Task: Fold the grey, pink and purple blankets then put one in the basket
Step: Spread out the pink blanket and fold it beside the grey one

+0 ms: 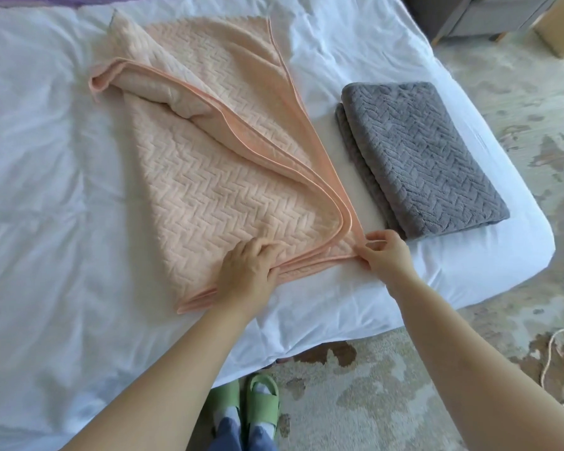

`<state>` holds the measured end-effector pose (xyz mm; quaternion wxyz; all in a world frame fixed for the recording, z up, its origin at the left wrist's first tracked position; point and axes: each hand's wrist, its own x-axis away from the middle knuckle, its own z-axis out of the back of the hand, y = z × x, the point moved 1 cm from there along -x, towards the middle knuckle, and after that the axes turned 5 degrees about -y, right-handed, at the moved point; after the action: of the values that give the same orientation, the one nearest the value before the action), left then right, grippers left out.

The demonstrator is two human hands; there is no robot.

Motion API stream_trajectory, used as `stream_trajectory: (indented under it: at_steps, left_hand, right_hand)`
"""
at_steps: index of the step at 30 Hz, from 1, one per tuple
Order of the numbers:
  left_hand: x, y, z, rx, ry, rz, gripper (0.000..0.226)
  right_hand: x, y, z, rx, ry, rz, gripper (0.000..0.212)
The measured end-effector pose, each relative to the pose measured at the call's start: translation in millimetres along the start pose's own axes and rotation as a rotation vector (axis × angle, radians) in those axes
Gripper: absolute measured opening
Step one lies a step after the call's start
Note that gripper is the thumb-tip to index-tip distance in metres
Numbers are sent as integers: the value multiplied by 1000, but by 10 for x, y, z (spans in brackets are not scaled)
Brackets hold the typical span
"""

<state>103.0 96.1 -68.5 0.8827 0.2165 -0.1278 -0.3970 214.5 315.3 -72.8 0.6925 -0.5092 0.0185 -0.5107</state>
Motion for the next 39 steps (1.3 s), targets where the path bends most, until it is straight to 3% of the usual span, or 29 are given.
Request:
stream_trajectory:
  at_steps: [4, 10, 14, 18, 21, 23, 26, 29, 32, 36, 39]
  left_hand:
    - [22, -19, 31, -16, 24, -27, 41]
    - [252, -243, 173, -206, 115, 22, 42]
    - [496, -491, 254, -282, 193, 110, 58]
    - [673, -726, 327, -234, 265, 248, 64]
    - [767, -801, 372, -110, 284, 298, 57]
    - [792, -790, 412, -29, 269, 340, 56]
    - [810, -751, 494, 28, 279, 299, 56]
    - [877, -750, 546, 36, 299, 198, 53]
    - [945, -784, 519, 49, 288, 206, 49]
    - [971, -834, 421, 62, 285, 335, 46]
    - [1001, -880, 327, 135, 301, 502, 44]
  right_hand:
    - [31, -125, -71, 0, 109, 124, 15]
    - [104, -311, -244, 341, 101, 268, 37]
    - [116, -374, -284, 358, 128, 335, 40]
    - [56, -414, -324, 434, 65, 291, 43]
    - [-1, -458, -345, 363, 37, 210, 46]
    - [-28, -491, -330, 292, 41, 177, 37]
    - [-28, -570, -222, 168, 108, 225, 27]
    - [5, -555, -105, 30, 90, 247, 31]
    - [57, -448, -159, 172, 12, 240, 31]
    - [36, -353, -295, 277, -1, 229, 14]
    - [-15, -387, -318, 386, 9, 203, 28]
